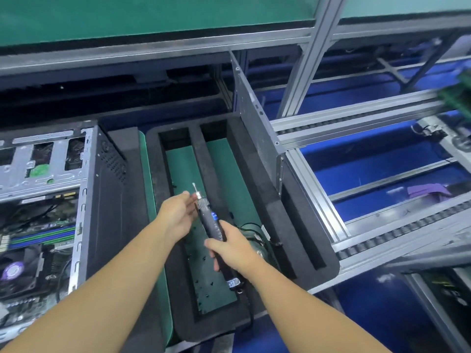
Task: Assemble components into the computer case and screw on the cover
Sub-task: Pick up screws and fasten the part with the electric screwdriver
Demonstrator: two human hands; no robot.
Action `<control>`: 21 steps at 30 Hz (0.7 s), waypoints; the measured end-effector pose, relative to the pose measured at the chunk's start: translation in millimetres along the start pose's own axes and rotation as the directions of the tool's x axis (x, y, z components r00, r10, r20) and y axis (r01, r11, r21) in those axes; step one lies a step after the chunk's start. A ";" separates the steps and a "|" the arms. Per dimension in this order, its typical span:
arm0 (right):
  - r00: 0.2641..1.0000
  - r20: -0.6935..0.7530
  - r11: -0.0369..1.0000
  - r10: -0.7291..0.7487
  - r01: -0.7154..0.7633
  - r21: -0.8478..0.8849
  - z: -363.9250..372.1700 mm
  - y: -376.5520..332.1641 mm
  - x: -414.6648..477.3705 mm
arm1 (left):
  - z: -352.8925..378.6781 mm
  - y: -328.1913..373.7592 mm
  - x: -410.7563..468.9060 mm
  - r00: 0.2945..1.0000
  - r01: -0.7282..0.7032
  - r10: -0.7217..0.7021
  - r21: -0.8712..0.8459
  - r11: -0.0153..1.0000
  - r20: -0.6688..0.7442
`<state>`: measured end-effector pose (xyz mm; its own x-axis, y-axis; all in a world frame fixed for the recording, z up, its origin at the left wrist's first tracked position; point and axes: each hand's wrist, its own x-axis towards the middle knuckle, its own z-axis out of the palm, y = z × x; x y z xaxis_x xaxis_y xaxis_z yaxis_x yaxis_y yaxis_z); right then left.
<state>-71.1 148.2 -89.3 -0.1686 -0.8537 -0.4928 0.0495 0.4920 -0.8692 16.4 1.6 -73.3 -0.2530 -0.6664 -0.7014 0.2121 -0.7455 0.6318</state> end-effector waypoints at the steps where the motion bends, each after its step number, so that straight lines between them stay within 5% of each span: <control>1: 1.000 0.025 1.000 -0.014 0.014 -0.024 4.6 -5.2 -3.0 | 1.6 4.2 -4.2 1.000 0.004 -0.004 -0.063 0.998 0.012; 5: 0.996 0.086 0.991 -0.027 0.038 -0.126 13.1 -28.2 -12.6 | -1.1 24.9 -21.9 0.997 0.004 0.016 -0.279 0.960 0.071; 13: 0.970 0.213 0.954 -0.114 0.167 -0.249 31.0 -77.9 -34.7 | -17.2 72.4 -64.3 0.963 -0.140 0.200 -0.301 0.943 0.180; 21: 0.952 0.184 0.914 -0.246 0.291 -0.283 108.0 -113.1 -71.2 | -83.8 118.5 -130.0 0.903 -0.179 0.298 -0.361 0.915 0.309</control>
<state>41.6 134.8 39.7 0.0086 -0.9649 -0.2625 -0.2827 0.2494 -0.9262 153.5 -1.0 65.1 -0.4571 -0.8206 -0.3429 0.5802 -0.5674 0.5844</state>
